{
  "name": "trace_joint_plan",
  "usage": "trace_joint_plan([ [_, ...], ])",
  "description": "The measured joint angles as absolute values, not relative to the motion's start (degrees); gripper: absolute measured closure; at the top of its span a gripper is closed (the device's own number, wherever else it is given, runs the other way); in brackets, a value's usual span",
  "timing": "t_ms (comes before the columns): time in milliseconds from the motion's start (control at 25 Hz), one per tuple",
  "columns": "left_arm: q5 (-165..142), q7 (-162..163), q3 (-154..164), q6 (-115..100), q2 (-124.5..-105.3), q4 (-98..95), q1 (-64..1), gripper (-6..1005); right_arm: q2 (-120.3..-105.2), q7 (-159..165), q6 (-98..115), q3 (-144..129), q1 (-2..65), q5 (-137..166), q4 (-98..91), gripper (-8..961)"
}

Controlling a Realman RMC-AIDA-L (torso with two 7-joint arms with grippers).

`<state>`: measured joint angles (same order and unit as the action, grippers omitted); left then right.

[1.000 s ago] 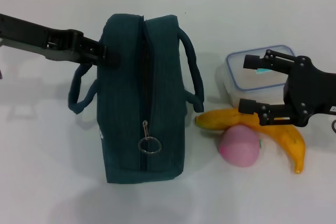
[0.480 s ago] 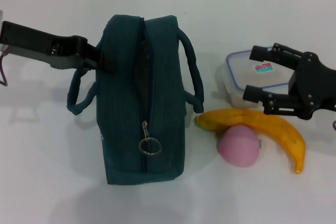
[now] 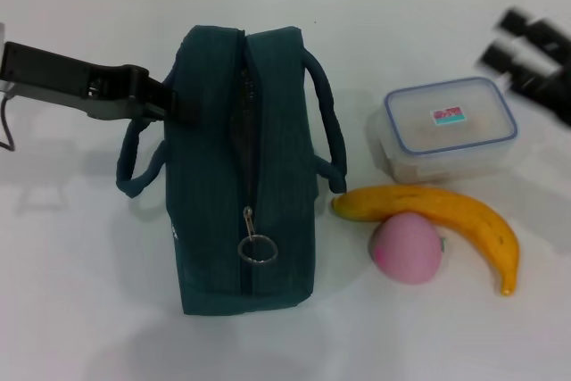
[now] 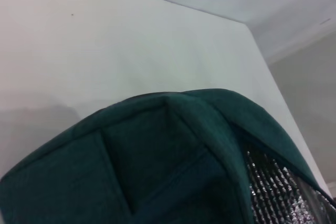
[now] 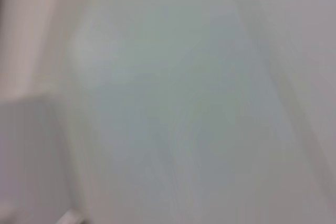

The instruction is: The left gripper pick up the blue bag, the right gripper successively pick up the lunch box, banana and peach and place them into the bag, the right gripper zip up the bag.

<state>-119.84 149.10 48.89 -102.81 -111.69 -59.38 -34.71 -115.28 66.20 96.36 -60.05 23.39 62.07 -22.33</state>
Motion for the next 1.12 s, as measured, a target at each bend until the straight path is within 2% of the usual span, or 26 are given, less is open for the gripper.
trace_joint_plan([
  [480,-119.3,146.3,48.9,-102.8,-113.49,-59.5,-34.5,952,-115.94,69.0,90.2,-50.6,23.3,45.8,-0.8,71],
  [760,-117.9,144.9,48.9,-102.8,-113.86,-59.5,-34.6,952,-116.21,80.7,76.0,-51.2,24.4,45.7,1.7,72],
  [1120,-116.5,143.4,49.2,-103.3,-114.49,-59.6,-34.9,952,-116.19,87.2,70.1,-51.2,29.0,49.3,4.9,72],
])
